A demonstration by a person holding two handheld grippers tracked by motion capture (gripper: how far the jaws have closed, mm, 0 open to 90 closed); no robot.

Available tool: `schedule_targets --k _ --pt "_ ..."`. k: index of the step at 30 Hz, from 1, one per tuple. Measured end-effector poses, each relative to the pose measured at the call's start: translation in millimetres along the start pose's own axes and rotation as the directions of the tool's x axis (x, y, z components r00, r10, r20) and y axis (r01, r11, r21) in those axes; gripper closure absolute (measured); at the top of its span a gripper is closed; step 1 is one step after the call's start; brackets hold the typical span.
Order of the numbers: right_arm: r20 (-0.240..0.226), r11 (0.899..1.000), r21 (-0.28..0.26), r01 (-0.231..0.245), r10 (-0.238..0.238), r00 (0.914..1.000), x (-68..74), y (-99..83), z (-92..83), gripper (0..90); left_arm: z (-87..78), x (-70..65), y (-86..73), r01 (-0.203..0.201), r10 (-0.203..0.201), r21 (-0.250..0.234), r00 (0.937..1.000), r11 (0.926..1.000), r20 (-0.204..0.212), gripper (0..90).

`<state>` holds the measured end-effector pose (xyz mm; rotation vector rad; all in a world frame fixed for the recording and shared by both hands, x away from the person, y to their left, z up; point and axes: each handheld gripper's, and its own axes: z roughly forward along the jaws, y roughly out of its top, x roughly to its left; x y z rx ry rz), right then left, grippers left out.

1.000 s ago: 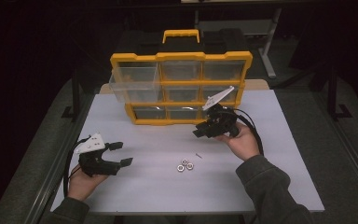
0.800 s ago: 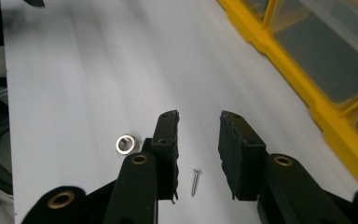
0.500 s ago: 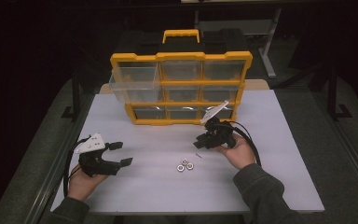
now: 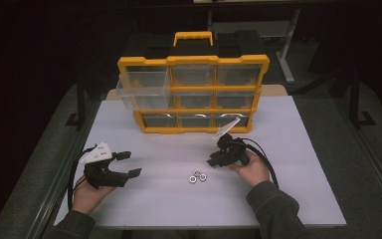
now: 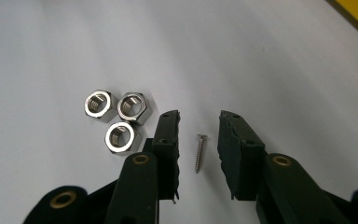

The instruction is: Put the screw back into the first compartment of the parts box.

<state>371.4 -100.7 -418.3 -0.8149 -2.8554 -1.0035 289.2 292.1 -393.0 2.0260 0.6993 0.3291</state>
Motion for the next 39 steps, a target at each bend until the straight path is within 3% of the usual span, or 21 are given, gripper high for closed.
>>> schedule_targets --k 8,16,18,20,29,34,39 --pt "0.012 1.0 0.019 -0.015 0.014 0.9998 0.2 -5.1 8.8 67.9 0.1 -0.1 0.0 0.001 -0.001 0.0 1.0 1.0 0.001 25.2" --pt "0.037 0.999 0.033 0.02 -0.022 0.9991 1.6 -6.6 15.5 68.7 0.2 0.1 0.3 0.001 -0.001 0.003 1.0 1.0 -0.005 23.1" --pt "0.04 0.999 0.046 0.005 -0.007 0.9992 3.8 -6.3 16.1 69.2 0.0 0.5 0.4 -0.001 0.001 0.005 1.0 1.0 -0.007 22.5" --pt "0.053 0.998 0.044 0.034 -0.036 0.9979 3.6 -7.2 17.3 70.1 0.0 0.5 0.4 0.0 0.0 0.004 1.0 1.0 -0.008 22.1" --pt "0.099 0.998 0.02 0.06 -0.061 0.9932 6.0 -11.1 17.7 77.8 0.4 0.0 0.6 0.004 -0.004 -0.001 0.9999 1.0 -0.01 20.9" --pt "0.097 0.999 0.024 0.047 -0.049 0.9941 4.7 -10.8 17.2 82.6 0.8 -0.1 0.7 0.005 -0.005 -0.001 1.0 1.0 -0.007 20.7" --pt "0.053 1.0 0.015 0.017 -0.017 0.9984 -2.6 -11.1 16.8 85.8 1.5 -0.5 0.9 0.0 0.0 0.002 1.0 1.0 -0.006 20.5"
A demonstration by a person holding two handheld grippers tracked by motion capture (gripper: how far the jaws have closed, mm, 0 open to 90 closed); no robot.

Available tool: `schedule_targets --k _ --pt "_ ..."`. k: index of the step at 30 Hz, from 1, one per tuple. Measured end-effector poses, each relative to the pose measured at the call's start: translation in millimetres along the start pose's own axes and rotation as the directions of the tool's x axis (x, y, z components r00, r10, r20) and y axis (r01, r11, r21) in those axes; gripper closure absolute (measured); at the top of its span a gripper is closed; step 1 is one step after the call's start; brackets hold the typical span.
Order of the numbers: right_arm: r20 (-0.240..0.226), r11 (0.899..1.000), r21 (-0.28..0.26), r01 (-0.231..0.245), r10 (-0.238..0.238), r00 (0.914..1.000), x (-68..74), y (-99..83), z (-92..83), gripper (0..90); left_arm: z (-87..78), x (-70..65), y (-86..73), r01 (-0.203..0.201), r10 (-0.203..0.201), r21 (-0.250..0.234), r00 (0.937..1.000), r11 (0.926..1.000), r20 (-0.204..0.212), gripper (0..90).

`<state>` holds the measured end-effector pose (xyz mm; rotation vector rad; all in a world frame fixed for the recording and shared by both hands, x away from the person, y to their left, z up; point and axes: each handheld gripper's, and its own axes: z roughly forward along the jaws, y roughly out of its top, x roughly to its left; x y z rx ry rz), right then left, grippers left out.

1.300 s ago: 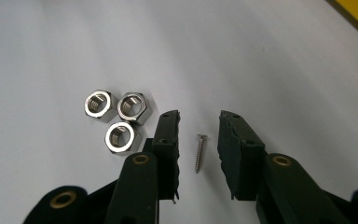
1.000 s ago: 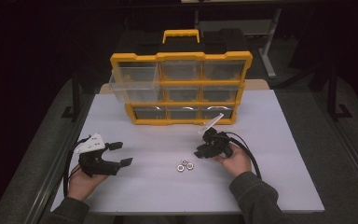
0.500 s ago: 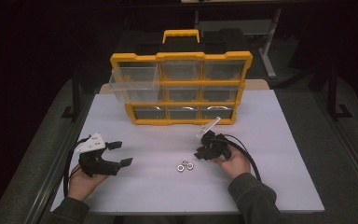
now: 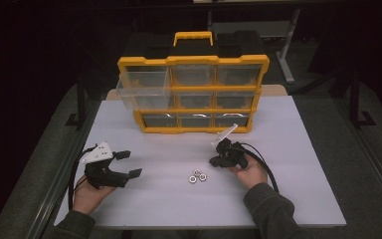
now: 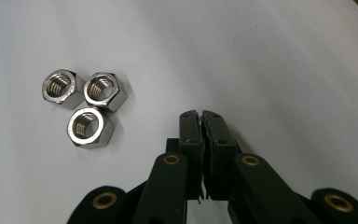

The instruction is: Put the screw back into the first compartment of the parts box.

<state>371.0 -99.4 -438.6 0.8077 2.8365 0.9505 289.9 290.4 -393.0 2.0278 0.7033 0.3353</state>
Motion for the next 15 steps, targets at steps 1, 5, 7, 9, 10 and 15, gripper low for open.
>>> schedule_targets --k 1,5,7,9,10,15 --pt "-0.008 1.0 0.002 -0.01 0.01 0.9999 -0.9 0.2 -0.5 85.8 0.1 0.0 0.0 -0.001 0.001 0.001 1.0 1.0 0.0 20.5" --pt "-0.026 1.0 0.003 -0.021 0.021 0.9994 -3.8 0.4 -0.7 86.0 -0.1 -0.4 0.2 -0.002 0.002 0.002 1.0 1.0 -0.003 20.3" --pt "-0.027 1.0 0.005 -0.023 0.024 0.9993 -4.6 0.4 -1.2 86.0 -0.4 -0.2 0.2 -0.003 0.003 0.002 1.0 1.0 -0.004 20.1" --pt "-0.035 1.0 0.006 -0.03 0.031 0.9989 -5.1 0.3 -2.0 86.0 -0.6 0.1 0.1 -0.001 0.001 0.0 1.0 1.0 -0.004 20.0" --pt "-0.039 1.0 0.0 -0.03 0.03 0.9988 -6.3 0.1 -2.7 86.0 -0.6 -0.1 0.0 0.004 -0.004 -0.001 1.0 1.0 -0.005 20.0" --pt "-0.063 0.998 -0.029 -0.054 0.052 0.9967 -9.6 0.4 -8.8 86.0 -0.6 0.1 -0.1 0.006 -0.006 0.002 1.0 1.0 -0.007 19.7"
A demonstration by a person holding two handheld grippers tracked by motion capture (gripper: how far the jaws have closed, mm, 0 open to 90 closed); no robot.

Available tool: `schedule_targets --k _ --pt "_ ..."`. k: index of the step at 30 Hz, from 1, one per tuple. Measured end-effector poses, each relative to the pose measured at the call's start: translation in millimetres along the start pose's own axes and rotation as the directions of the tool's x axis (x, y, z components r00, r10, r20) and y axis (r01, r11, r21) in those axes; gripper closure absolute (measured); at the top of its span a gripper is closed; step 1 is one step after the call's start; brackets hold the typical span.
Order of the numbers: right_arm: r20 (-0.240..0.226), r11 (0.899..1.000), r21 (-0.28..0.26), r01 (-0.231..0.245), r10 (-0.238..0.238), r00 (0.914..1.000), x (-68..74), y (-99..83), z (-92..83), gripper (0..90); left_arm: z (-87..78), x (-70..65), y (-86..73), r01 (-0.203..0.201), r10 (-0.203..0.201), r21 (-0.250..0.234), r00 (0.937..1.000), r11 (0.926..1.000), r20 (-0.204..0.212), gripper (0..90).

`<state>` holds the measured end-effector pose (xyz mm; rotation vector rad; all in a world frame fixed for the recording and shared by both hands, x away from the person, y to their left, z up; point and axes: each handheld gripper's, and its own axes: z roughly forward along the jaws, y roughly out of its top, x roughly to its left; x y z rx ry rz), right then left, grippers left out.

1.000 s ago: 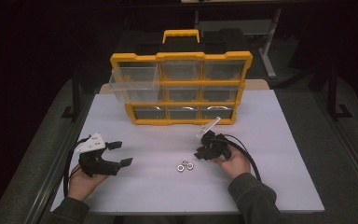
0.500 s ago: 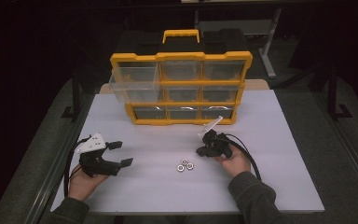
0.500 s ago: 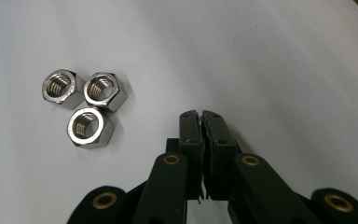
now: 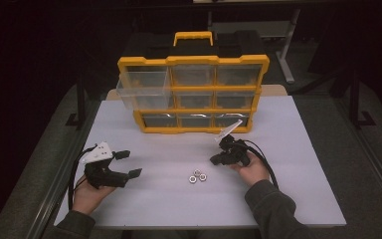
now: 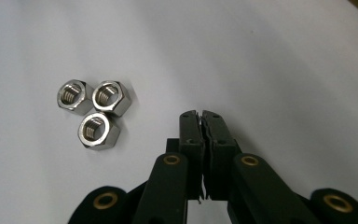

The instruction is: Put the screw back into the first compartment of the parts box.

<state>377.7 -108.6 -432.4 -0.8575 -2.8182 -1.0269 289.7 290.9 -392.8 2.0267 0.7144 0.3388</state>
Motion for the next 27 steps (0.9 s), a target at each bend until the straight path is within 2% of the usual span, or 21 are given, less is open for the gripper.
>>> schedule_targets --k 9,12,19,27 --pt "-0.036 0.998 -0.044 -0.038 0.037 0.9987 -4.6 0.2 -15.0 86.0 0.0 0.0 0.0 -0.005 0.005 0.004 1.0 1.0 -0.009 19.5" --pt "-0.04 0.999 -0.036 -0.037 0.036 0.9986 -5.4 3.2 -19.7 85.9 0.2 -0.6 0.1 -0.005 0.006 0.005 0.9999 1.0 -0.015 19.5" --pt "-0.049 0.998 -0.056 -0.025 0.022 0.9985 -5.5 18.0 -37.9 85.8 0.6 -0.8 0.2 -0.012 0.013 0.006 0.9997 0.9999 -0.023 19.4" --pt "-0.091 0.998 -0.065 -0.022 0.016 0.9957 -4.8 38.8 -56.7 85.8 0.1 -0.2 0.0 -0.009 0.01 0.003 0.9993 1.0 -0.035 18.7"
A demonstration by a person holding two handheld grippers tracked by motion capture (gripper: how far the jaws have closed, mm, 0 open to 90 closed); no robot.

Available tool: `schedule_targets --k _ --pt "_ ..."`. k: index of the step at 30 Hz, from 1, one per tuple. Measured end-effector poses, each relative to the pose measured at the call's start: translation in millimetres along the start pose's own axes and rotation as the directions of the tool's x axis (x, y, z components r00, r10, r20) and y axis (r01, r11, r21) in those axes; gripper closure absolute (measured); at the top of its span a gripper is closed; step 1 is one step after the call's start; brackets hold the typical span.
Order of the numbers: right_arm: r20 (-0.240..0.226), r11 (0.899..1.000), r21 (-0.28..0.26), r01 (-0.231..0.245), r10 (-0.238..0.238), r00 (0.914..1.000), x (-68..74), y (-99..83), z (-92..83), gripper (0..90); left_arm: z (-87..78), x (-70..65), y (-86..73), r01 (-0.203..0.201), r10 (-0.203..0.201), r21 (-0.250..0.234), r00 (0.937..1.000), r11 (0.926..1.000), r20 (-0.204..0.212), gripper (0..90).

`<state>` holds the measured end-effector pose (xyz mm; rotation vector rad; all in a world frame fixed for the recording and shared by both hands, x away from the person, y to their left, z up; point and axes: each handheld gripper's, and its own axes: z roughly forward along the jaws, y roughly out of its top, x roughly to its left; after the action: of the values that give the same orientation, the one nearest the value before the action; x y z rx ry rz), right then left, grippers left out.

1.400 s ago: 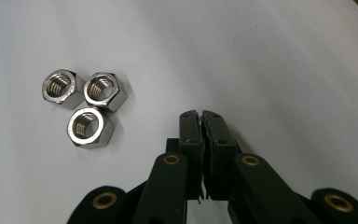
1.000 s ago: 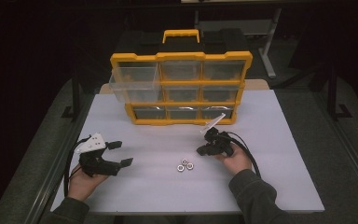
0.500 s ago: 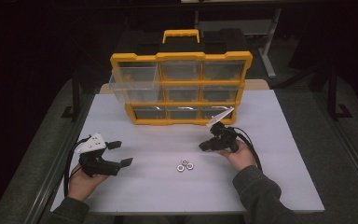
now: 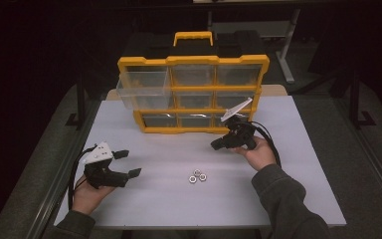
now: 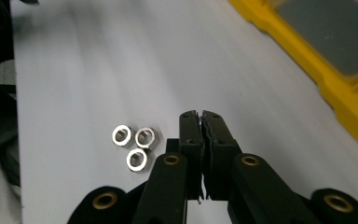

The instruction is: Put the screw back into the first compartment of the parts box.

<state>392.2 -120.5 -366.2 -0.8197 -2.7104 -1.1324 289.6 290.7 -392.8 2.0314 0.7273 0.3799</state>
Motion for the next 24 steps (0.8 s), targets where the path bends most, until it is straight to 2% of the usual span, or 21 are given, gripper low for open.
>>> schedule_targets --k 8,11,12,16,24 --pt "-0.017 1.0 -0.02 0.021 -0.021 0.9996 5.6 28.9 -21.7 85.8 0.0 0.0 0.0 0.001 -0.001 -0.001 1.0 1.0 -0.003 18.2" --pt "-0.004 0.997 -0.029 0.075 -0.075 0.9972 6.3 40.1 -27.9 85.8 0.0 0.2 0.0 0.001 -0.001 -0.001 1.0 1.0 -0.003 18.1" --pt "-0.005 0.997 -0.022 0.073 -0.073 0.9973 7.5 43.2 -29.6 85.8 0.0 0.2 0.1 0.001 -0.001 -0.001 1.0 1.0 -0.003 18.1" --pt "0.01 0.993 -0.023 0.115 -0.115 0.9933 13.0 59.7 -37.5 85.8 -0.4 0.2 -0.2 0.007 -0.007 -0.002 1.0 1.0 -0.005 18.0" --pt "0.002 0.989 -0.058 0.134 -0.134 0.991 25.7 91.3 -58.2 85.8 -2.0 1.3 0.3 0.004 -0.004 -0.003 1.0 1.0 -0.008 17.9"
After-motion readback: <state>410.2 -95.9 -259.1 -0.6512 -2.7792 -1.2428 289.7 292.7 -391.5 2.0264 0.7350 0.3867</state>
